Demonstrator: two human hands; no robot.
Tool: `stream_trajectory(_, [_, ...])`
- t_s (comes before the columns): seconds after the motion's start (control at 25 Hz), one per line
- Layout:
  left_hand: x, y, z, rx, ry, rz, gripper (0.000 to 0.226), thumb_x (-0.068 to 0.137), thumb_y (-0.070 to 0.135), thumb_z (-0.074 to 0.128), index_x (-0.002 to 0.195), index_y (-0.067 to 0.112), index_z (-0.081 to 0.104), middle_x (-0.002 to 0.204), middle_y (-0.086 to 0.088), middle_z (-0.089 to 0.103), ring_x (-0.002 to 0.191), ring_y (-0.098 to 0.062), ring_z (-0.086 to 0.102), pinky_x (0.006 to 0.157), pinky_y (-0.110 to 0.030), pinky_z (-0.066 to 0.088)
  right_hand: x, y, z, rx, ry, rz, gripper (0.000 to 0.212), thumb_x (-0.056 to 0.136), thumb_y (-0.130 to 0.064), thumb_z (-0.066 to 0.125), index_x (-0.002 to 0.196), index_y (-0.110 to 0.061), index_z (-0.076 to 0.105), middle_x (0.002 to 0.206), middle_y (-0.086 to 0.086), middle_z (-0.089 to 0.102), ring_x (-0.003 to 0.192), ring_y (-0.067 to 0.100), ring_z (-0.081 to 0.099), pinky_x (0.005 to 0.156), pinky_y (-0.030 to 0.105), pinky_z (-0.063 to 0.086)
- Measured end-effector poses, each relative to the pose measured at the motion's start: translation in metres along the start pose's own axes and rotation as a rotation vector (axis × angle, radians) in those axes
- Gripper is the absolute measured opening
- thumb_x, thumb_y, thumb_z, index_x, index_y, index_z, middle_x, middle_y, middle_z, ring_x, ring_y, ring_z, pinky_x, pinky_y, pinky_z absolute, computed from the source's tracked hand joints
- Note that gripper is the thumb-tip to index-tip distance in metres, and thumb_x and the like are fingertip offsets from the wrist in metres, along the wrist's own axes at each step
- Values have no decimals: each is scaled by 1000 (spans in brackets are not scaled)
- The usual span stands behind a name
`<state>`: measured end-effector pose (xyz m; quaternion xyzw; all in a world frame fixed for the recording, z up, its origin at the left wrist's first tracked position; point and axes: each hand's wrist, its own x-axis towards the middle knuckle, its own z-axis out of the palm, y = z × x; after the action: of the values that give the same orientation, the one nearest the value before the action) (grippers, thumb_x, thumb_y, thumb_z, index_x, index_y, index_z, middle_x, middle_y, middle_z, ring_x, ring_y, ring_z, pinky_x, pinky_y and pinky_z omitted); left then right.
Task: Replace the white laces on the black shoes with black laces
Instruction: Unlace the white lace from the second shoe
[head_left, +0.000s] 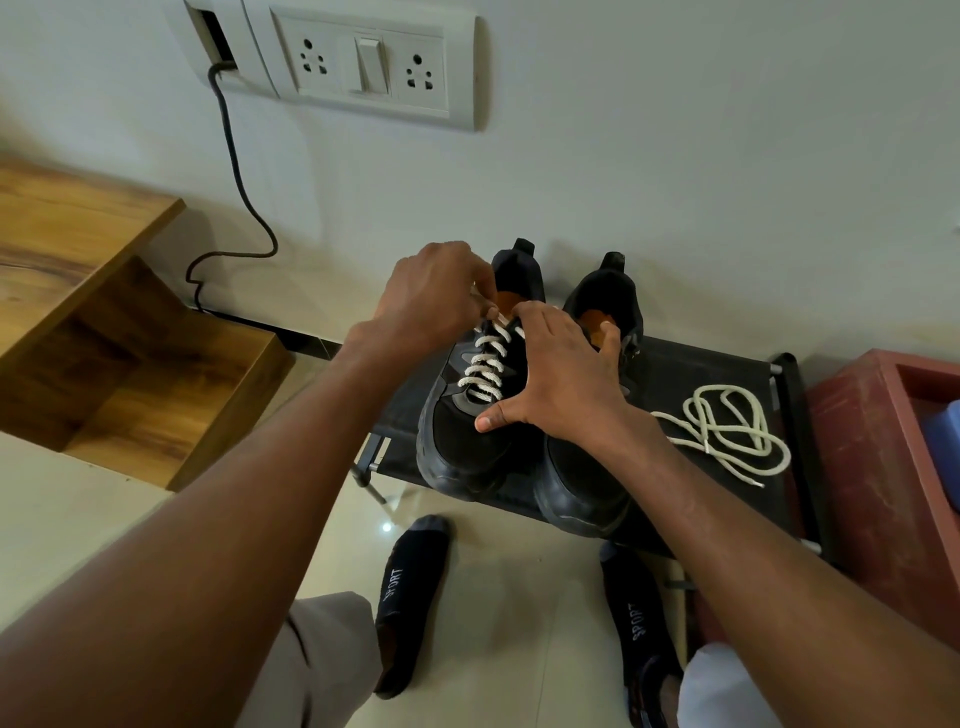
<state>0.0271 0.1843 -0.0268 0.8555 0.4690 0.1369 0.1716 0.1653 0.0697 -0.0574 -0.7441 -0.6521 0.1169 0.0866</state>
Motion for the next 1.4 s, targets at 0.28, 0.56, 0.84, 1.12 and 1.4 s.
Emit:
stream_trajectory(0.28, [2, 25, -20, -715, 311, -171, 10, 94, 15, 72, 89, 6, 73, 86, -1, 77, 82, -17, 73, 77, -36, 59, -1, 3, 0, -4, 3, -6, 130, 52, -83, 83, 153, -24, 28, 161, -2, 36, 152, 22, 32, 119, 70, 13])
stream_trajectory(0.56, [2, 13, -10, -189, 67, 80, 22, 91, 35, 76, 107, 20, 71, 107, 2, 60, 90, -14, 56, 77, -31, 43, -1, 2, -1, 8, -9, -6, 132, 53, -81, 84, 157, -26, 25, 164, -4, 33, 154, 20, 28, 120, 70, 11])
stream_trajectory(0.84, [-1, -4, 5, 67, -38, 90, 17, 80, 41, 86, 96, 39, 81, 107, 9, 59, 103, -21, 55, 82, -38, 38, -1, 2, -2, 12, -15, -2, 131, 54, -79, 85, 157, -26, 26, 163, -5, 34, 154, 19, 29, 121, 67, 9])
stream_trajectory(1.12, [0, 20, -28, 11, 274, -19, 20, 79, 7, 66, 85, 26, 71, 98, 9, 66, 101, -13, 59, 90, -39, 22, -2, 2, -5, 24, -22, -4, 128, 53, -80, 85, 154, -26, 28, 161, -5, 38, 152, 21, 32, 120, 69, 11])
stream_trajectory(1.4, [-10, 13, -50, -517, 327, -113, 7, 94, 7, 58, 94, 5, 65, 85, -3, 75, 82, -16, 75, 83, -44, 62, -4, 3, -4, 24, -26, 14, 132, 54, -80, 84, 158, -26, 23, 167, -5, 30, 155, 20, 27, 121, 70, 8])
